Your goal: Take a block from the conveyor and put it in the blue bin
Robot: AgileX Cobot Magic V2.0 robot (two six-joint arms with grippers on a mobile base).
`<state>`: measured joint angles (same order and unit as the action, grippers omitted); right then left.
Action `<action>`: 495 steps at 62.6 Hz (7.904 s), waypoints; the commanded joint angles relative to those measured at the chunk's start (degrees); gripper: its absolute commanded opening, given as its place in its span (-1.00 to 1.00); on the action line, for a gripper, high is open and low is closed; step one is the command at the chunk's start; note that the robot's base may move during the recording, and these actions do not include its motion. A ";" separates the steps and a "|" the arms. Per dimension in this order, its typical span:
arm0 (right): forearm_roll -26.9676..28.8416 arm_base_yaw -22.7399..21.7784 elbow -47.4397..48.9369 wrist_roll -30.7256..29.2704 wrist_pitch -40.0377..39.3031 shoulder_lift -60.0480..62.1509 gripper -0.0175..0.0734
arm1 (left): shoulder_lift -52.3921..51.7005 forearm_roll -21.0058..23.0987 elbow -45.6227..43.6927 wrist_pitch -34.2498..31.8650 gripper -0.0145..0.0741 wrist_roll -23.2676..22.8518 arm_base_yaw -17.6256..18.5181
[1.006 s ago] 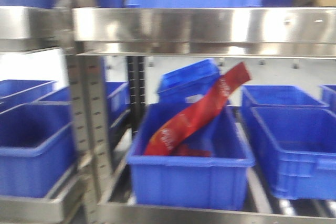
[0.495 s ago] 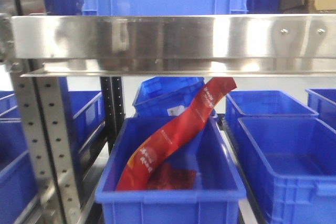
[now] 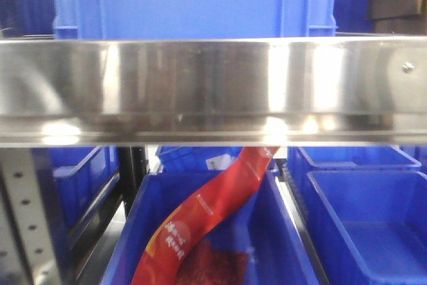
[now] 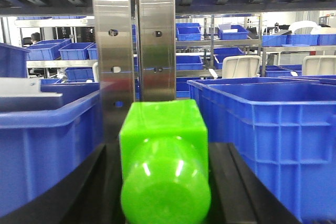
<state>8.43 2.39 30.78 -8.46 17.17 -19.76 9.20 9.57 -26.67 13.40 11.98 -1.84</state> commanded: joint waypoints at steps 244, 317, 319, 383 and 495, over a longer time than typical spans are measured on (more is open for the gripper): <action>3.78 30.26 41.29 -0.15 -4.92 -54.90 -0.77 | 65.75 5.27 -49.63 9.54 -0.60 -0.25 28.50; 3.60 24.48 -3.99 -0.15 -5.87 -8.00 -0.97 | 18.04 3.14 -3.73 4.61 -0.92 -0.25 26.77; 3.60 24.48 -3.99 -0.15 -5.06 -7.43 -0.97 | 17.76 3.14 -3.73 4.60 -0.92 -0.25 26.77; -0.30 5.24 -21.60 2.33 -17.55 9.23 -0.97 | 17.64 3.14 -3.73 3.63 -0.92 -0.25 26.77; -7.09 2.29 -30.78 7.53 -15.11 19.76 -0.97 | 11.63 -4.99 -1.67 4.48 -0.92 -4.86 21.37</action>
<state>1.66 4.67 0.00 -0.97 3.44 -0.22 24.27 7.16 -29.70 17.89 10.80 22.68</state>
